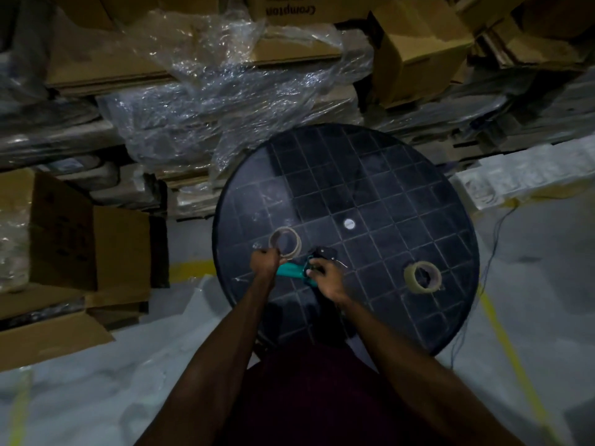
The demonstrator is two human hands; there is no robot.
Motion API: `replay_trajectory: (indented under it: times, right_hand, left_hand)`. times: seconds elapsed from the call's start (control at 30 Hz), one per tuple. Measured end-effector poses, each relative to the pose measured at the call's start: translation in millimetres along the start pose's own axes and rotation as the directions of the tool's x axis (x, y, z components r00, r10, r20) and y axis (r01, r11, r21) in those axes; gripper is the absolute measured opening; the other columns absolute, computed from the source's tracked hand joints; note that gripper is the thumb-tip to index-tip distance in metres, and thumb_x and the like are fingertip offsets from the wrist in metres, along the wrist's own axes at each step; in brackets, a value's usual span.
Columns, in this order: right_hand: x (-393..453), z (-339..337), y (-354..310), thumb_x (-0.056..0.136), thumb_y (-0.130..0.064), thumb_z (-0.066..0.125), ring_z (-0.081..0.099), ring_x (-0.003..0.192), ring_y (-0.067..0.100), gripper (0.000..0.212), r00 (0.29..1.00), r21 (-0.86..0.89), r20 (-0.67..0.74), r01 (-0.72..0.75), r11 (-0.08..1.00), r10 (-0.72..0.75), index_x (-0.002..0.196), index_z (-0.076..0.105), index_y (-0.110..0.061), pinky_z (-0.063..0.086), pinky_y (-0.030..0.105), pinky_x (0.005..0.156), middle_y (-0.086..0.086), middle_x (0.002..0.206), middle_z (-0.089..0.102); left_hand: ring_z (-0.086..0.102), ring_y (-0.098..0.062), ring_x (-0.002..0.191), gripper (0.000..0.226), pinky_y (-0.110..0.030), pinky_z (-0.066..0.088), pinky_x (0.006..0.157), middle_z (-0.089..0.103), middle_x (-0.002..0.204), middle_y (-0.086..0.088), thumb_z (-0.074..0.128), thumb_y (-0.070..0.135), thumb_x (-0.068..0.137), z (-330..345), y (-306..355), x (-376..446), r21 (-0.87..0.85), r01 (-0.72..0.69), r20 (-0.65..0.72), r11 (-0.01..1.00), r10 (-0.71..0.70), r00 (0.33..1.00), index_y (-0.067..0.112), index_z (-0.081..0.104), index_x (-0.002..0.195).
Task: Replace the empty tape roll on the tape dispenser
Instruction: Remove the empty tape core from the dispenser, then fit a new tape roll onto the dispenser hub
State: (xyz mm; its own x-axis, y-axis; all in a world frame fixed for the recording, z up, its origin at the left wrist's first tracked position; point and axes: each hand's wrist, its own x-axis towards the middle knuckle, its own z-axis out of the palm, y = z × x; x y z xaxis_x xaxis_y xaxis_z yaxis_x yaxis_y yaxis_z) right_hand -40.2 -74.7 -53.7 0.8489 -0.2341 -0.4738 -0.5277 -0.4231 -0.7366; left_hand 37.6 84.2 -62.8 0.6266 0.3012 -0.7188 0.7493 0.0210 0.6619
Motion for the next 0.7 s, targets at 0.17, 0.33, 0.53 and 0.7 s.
replay_trajectory:
  times: [0.17, 0.33, 0.53, 0.7]
  right_hand:
    - [25.1, 28.2, -12.9, 0.08, -0.029, 0.068, 0.056, 0.12, 0.029, 0.053, 0.974, -0.386, 0.216, 0.146, 0.911, -0.064, 0.131, 0.057, -0.02, 0.042, 0.036, 0.108, 0.01, 0.132, 0.057]
    - [42.6, 43.3, -15.5, 0.082, -0.033, 0.062, 0.052, 0.124, 0.039, 0.067, 0.96, -0.509, 0.277, 0.122, 0.852, 0.029, 0.145, 0.04, -0.024, 0.044, 0.048, 0.105, 0.015, 0.143, 0.046]
    - [47.3, 47.9, -4.5, 0.082, -0.025, 0.065, 0.052, 0.124, 0.039, 0.058, 0.967, -0.493, 0.252, 0.086, 0.866, 0.048, 0.137, 0.05, -0.014, 0.042, 0.046, 0.109, 0.016, 0.143, 0.043]
    - [46.3, 43.1, -8.2, 0.085, -0.019, 0.063, 0.054, 0.12, 0.036, 0.051, 0.965, -0.489, 0.259, 0.099, 0.867, 0.036, 0.133, 0.054, -0.006, 0.043, 0.042, 0.108, 0.016, 0.14, 0.047]
  left_hand:
    - [0.071, -0.032, 0.082, 0.033, -0.044, 0.057, 0.075, 0.073, 0.081, -0.022, 0.066, 0.025, 0.077, -20.3, 25.5, 16.4, 0.251, -0.061, -0.051, 0.966, 0.076, 0.996, -0.008, 0.071, 0.079]
    - [0.065, -0.031, 0.084, 0.032, -0.048, 0.046, 0.072, 0.064, 0.08, -0.02, 0.066, 0.022, 0.088, -19.1, 45.1, 45.3, 0.358, -0.091, -0.079, 0.929, 0.127, 0.989, -0.008, 0.063, 0.077]
    - [0.071, -0.03, 0.084, 0.036, -0.051, 0.06, 0.074, 0.074, 0.088, -0.016, 0.063, 0.029, 0.073, -4.4, 31.5, 110.3, 0.323, -0.075, 0.014, 0.943, 0.075, 0.997, -0.004, 0.071, 0.087]
    - [0.072, -0.034, 0.096, 0.046, -0.048, 0.06, 0.084, 0.074, 0.101, -0.017, 0.065, 0.032, 0.067, 4.8, 31.9, 104.6, 0.29, -0.017, 0.058, 0.957, 0.0, 0.998, -0.002, 0.071, 0.098]
